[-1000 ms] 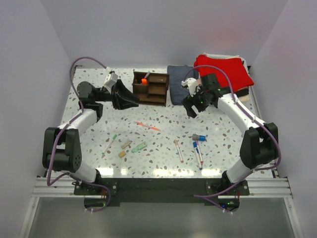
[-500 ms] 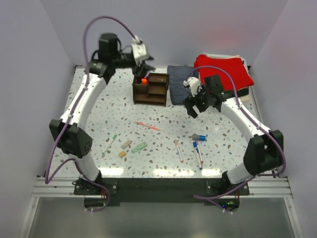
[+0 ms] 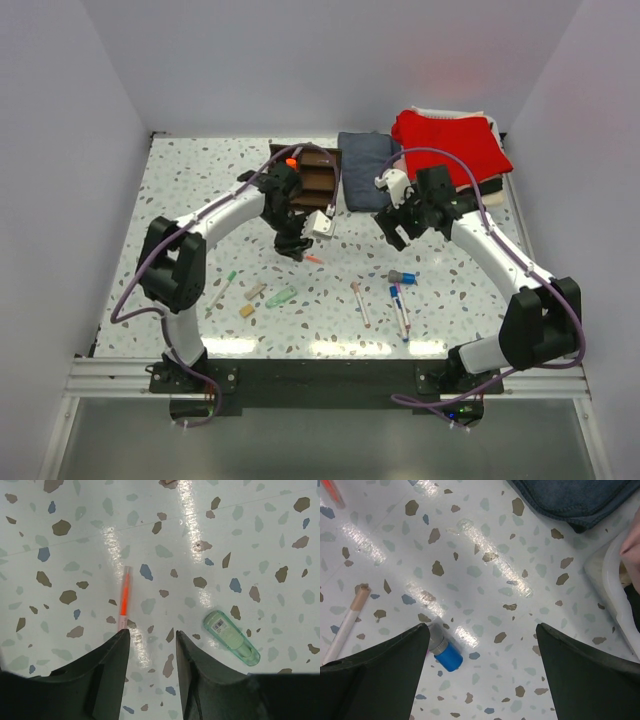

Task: Sort the stationery into containers
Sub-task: Move the pen to the center of the board, then pick up the pen from the center of the board, then place the pen in the storage box.

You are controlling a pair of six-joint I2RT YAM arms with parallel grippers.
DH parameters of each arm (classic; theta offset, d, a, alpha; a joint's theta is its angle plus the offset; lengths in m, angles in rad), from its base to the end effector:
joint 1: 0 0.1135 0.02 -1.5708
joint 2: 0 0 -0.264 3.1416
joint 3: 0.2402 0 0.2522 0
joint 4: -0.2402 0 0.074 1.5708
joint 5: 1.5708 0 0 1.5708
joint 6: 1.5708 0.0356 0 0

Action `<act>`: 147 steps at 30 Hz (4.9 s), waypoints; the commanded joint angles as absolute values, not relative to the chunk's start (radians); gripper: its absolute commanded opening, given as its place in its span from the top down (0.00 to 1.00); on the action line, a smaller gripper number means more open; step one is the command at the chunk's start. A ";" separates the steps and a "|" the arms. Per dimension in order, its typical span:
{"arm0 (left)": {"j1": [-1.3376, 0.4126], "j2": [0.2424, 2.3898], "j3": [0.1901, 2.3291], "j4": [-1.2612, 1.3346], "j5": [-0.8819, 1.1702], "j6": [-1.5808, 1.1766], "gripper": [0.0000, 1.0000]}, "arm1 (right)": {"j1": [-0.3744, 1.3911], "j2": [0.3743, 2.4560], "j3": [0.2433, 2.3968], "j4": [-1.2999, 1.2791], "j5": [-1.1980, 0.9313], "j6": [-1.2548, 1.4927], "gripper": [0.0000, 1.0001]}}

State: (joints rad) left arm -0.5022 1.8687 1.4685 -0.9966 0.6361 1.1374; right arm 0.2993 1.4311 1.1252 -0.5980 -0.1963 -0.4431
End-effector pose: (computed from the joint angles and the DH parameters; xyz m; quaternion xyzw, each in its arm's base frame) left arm 0.3091 -0.1939 0.2246 0.7103 0.6258 -0.2702 0.1757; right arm 0.2868 0.0958 0.2728 -0.3710 0.8647 0.0690 0.3315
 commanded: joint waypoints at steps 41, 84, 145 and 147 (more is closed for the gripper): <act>-0.546 2.148 1.700 -0.712 0.474 1.094 0.53 | 0.261 1.457 1.114 -0.572 -0.204 -0.463 0.08; -0.474 2.333 1.924 -0.735 0.517 1.051 0.49 | 0.238 1.546 1.149 -0.560 -0.235 -0.445 0.08; -0.052 2.173 1.684 1.324 1.192 -0.719 1.00 | 0.236 1.551 1.353 -0.730 -0.150 -0.428 0.17; -0.052 2.197 1.700 1.327 1.186 -0.718 1.00 | 0.236 1.545 1.350 -0.739 -0.143 -0.429 0.17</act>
State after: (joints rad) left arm -0.0467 2.1941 1.6161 1.1137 1.2110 -0.5980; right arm 0.2390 1.5661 1.3197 -0.7006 -0.1741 -0.4385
